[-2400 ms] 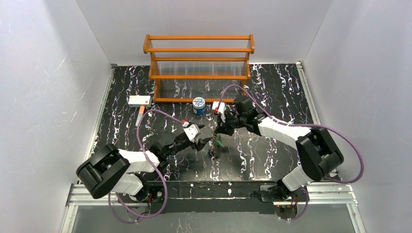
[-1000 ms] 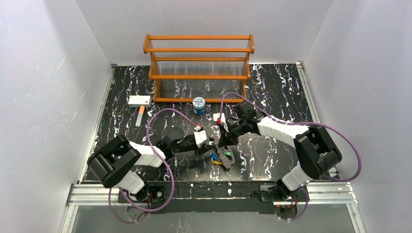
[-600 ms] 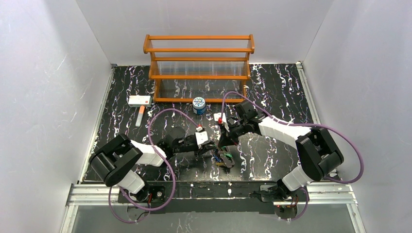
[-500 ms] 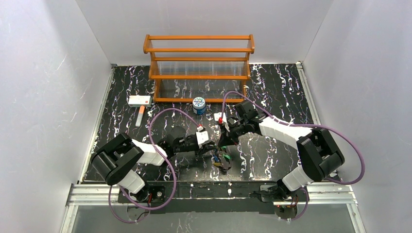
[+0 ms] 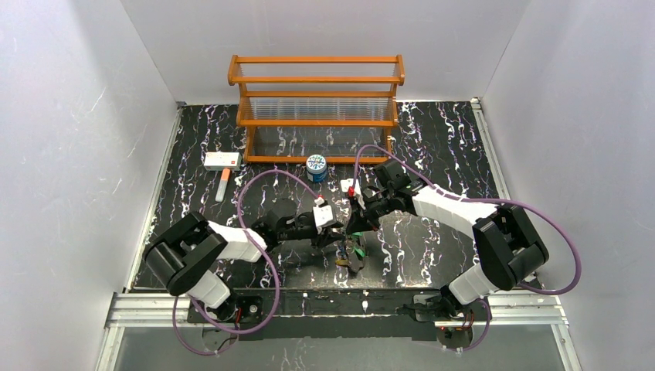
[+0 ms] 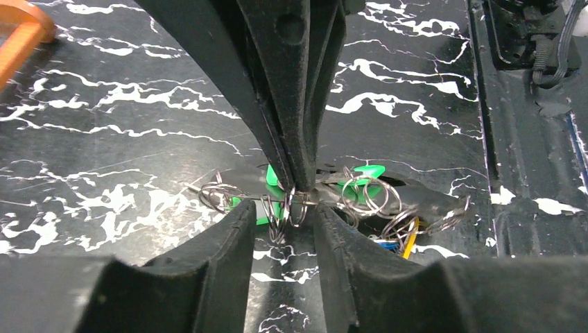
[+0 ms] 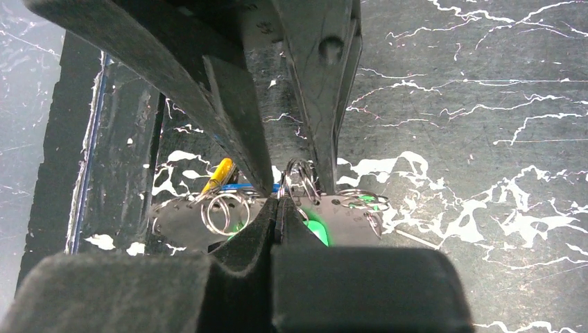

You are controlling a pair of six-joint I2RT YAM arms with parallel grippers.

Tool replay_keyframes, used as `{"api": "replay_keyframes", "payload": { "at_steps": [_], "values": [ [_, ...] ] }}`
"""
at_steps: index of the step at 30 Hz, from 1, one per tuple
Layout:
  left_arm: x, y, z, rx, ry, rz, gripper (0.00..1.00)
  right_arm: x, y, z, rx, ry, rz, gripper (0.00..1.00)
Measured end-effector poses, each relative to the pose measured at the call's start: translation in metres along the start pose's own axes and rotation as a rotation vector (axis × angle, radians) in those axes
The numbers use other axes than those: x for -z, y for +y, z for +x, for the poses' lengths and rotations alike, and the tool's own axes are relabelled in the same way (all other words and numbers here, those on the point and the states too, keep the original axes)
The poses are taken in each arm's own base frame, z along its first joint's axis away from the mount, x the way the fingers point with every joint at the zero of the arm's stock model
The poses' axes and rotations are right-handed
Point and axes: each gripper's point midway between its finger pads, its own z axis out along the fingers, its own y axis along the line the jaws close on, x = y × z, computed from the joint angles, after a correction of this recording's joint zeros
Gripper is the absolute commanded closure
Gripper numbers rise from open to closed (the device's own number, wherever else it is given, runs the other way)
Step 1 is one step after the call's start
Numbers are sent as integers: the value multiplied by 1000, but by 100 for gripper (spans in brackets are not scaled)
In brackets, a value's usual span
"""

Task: Put the keys on the keyring

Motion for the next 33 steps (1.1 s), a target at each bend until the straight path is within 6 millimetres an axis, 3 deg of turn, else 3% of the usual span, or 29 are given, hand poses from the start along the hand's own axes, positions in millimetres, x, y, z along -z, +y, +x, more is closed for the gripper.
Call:
{"api": "replay_keyframes", "payload": {
  "at_steps": [7,11,16,26,33],
  "values": [
    [25,7,-21,-41,-47,-121,55,-1,-2,-2,8,-4,7,99],
    [35,7,-28,-44,-62,-157,61,-1,-3,-5,19,-13,12,99],
    [37,-1,-24,-11,-53,-139,67,0,-4,-11,38,-29,18,99],
    [31,-18,-9,38,-17,-63,66,1,-4,-15,45,-40,19,99],
    [24,-19,5,60,28,-49,64,1,-4,-18,58,-50,22,99]
  ]
}}
